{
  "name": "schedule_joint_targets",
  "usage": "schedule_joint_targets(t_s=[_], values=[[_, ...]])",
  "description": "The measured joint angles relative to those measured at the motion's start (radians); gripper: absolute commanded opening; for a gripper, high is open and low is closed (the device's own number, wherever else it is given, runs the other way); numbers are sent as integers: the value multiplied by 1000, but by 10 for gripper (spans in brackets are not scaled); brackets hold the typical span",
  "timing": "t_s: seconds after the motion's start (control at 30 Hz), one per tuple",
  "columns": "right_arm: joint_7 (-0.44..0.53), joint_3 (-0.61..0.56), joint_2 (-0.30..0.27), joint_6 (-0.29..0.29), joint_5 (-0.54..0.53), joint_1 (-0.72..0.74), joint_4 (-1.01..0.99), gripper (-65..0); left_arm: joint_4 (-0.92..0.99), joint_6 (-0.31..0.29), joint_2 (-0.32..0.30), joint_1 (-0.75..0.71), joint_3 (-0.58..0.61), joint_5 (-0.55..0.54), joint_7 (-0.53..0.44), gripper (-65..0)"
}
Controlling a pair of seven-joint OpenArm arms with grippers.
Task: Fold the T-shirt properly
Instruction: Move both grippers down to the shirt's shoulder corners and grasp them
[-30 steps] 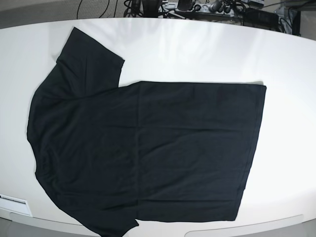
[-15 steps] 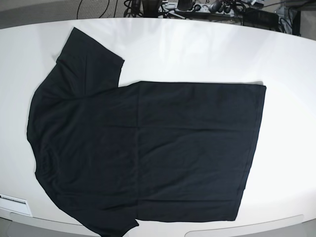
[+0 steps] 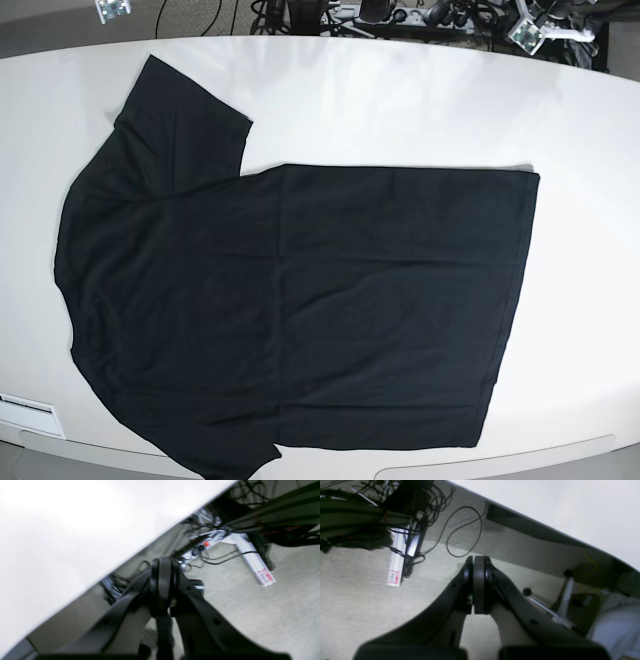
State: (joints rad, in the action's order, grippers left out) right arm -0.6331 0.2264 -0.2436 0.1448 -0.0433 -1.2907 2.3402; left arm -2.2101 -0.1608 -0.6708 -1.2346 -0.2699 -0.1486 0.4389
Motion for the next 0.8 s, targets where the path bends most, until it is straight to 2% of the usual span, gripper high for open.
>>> schedule_joint_targets(t_s=[0.07,0.2,0.33,0.4,0.47,0.6,0.67,0.73,0.8], values=[[8,45,0,26,-44,0,0,-650,-19,-1,-11,0,0,43,-4,-650],[109,117,0,114,-127,0,0,-650,-36,22,-42,11,0,70,-51,-650],[96,142,3,210,-175,70,0,-650,-35,14,-44,90,0,68,-40,-650],[111,142,0,233,-227,138,0,-650,-35,11,-45,127,0,68,-35,-650],[110,142,-5,261,-256,174,0,-650,-35,6,-63,147,0,67,-34,-650],[101,142,-3,375,-325,259,0,-650,-35,6,-94,199,0,68,-31,-650],[107,141,-3,410,-375,297,0,-650,-35,6,-114,224,0,68,-30,-650],[103,141,-3,433,-393,318,0,-650,-31,-10,-138,249,1,68,-31,-650],[102,135,-5,458,-404,332,0,-650,-21,-55,-164,276,1,70,-43,-650]])
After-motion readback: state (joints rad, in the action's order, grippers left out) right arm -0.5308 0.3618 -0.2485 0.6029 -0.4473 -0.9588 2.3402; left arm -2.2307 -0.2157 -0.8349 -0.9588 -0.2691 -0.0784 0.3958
